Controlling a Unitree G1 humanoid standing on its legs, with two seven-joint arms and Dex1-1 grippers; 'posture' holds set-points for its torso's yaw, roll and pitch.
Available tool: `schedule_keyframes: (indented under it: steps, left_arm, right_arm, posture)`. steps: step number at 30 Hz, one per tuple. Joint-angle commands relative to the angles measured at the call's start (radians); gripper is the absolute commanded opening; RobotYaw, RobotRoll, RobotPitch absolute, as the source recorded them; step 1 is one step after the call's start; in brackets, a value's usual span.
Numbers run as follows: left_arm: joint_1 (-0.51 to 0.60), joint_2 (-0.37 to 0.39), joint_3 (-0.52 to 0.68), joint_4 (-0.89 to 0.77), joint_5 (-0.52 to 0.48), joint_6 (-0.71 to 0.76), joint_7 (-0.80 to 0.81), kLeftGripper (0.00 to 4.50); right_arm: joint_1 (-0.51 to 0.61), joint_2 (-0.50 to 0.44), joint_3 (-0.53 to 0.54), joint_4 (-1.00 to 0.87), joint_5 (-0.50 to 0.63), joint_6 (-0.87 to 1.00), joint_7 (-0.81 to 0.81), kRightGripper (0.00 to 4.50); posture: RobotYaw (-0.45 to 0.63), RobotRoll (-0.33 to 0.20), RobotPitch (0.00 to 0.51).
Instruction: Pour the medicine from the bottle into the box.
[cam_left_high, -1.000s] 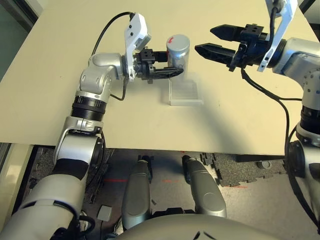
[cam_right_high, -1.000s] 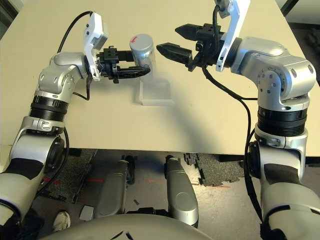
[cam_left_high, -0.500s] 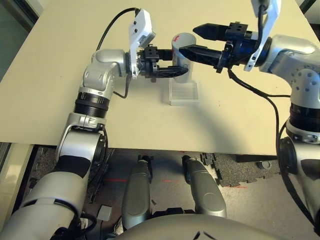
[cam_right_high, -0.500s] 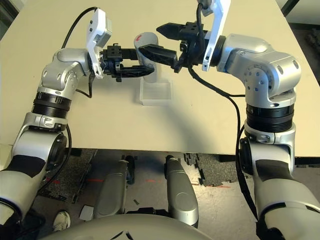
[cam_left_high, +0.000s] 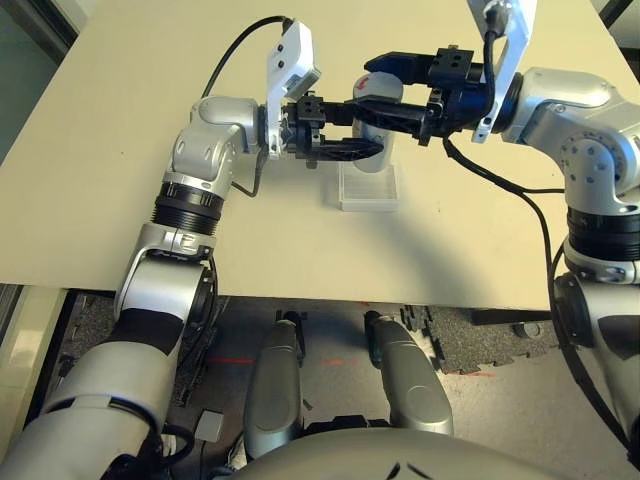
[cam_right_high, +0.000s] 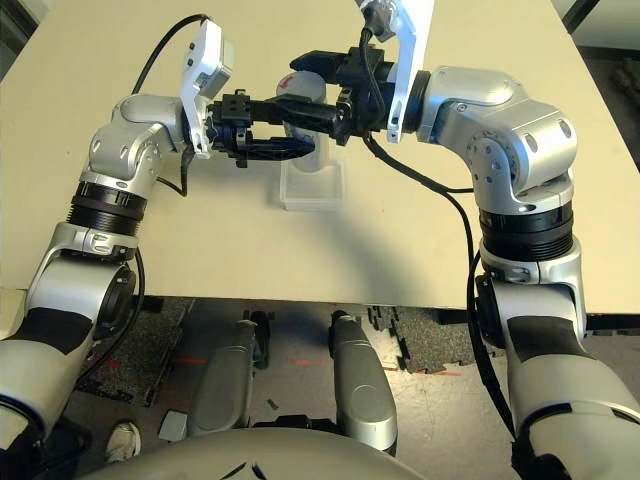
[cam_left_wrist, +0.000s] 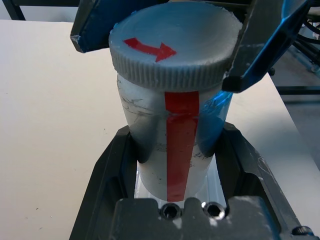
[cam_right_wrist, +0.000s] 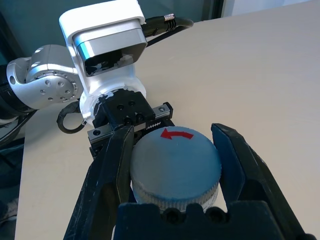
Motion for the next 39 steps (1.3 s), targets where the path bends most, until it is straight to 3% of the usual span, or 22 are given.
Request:
schedule_keyframes:
  steps: [1, 12, 17, 20, 28, 39]
  left_arm:
    - [0.007, 0.001, -0.009, 0.009, 0.010, -0.005, -0.003, 2.44]
    - [0.006, -0.005, -0.009, 0.026, 0.016, -0.021, 0.000, 2.43]
    - [-0.015, -0.018, 0.021, 0.061, 0.020, -0.043, 0.061, 2.43]
    - [-0.050, -0.031, 0.067, 0.132, 0.042, -0.102, 0.187, 2.43]
    - [-0.097, -0.041, 0.177, 0.314, 0.086, -0.216, 0.510, 2.43]
    - [0.005, -0.086, 0.233, 0.305, 0.084, -0.226, 0.739, 2.43]
  right_arm:
    - [-0.009, -0.008, 0.018, -0.011, -0.002, -0.004, 0.020, 2.59]
    - [-0.112, 0.085, -0.144, 0.131, 0.047, 0.089, -0.172, 2.59]
    - [-0.126, 0.080, -0.160, 0.218, -0.019, 0.019, -0.239, 2.59]
    - [-0.094, 0.055, -0.122, 0.283, -0.126, -0.106, -0.266, 2.59]
    - [0.017, 0.195, -0.216, 0.374, -0.215, -0.238, -0.534, 2.59]
    - [0.156, 0.319, -0.211, 0.563, -0.327, -0.539, -0.645, 2.59]
  posture:
    - [-0.02, 0.000, 0.246]
    - [-0.02, 0.000, 0.246]
    - [-0.02, 0.000, 0.246]
    - [-0.02, 0.000, 0.247]
    - [0.00, 0.000, 0.253]
    - [0.02, 0.000, 0.260]
